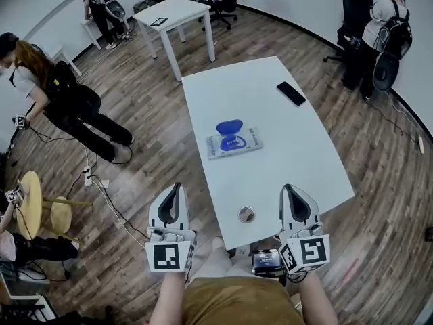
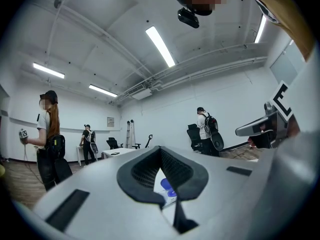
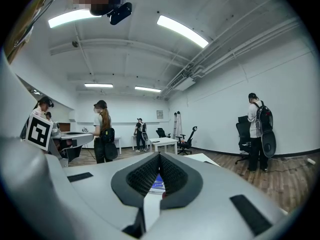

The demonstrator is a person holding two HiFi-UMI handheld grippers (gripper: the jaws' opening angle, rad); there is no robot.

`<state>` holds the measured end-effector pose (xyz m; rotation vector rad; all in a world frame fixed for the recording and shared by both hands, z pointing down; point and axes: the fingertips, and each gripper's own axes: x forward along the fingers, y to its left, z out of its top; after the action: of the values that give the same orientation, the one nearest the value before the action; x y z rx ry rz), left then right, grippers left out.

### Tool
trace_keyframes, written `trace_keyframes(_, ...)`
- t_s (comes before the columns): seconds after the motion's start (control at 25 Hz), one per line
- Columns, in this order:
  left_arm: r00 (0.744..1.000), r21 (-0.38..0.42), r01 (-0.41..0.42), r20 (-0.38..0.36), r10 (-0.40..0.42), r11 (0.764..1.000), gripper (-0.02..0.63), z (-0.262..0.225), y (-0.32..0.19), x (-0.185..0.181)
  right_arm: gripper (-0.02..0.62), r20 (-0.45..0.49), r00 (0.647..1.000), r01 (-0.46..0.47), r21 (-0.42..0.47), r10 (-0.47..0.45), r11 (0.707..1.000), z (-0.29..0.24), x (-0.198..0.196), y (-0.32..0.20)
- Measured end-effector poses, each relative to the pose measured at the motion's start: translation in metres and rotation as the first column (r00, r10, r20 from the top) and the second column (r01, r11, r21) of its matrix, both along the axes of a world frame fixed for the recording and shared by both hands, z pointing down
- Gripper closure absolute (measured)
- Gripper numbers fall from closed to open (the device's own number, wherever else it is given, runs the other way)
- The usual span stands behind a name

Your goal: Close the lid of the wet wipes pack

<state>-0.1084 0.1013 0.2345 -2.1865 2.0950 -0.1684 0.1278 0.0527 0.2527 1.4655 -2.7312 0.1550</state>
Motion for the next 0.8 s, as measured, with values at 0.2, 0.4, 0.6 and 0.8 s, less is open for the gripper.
trace_keyframes(0.2,1.0,-0.004,-0.012,-0.004,0.012,1.0,0.6,0.005,-0.019,0.0,0.592,-0.003,1.0,-0.006,-0.007,0.006,1.0,0.003,-0.001,-0.02)
trace_keyframes(0.4,1.0,-0.02,-0.017,-0.019,0.017,1.0,0.6,0.015,-0.041,-0.009,0.592,-0.014,1.0,-0.013,-0.024,0.013,1.0,0.01,-0.012,-0.039)
trace_keyframes(0.6,0.999,-0.034,-0.029,-0.03,0.028,0.999,0.601,0.022,-0.063,-0.017,0.592,-0.029,1.0,-0.008,-0.037,0.007,0.999,0.012,-0.026,-0.06)
trace_keyframes(0.8,0.998,-0.063,-0.041,-0.046,0.038,0.997,0.6,0.039,-0.076,-0.025,0.592,-0.042,0.999,-0.01,-0.056,0.008,0.998,0.022,-0.039,-0.079)
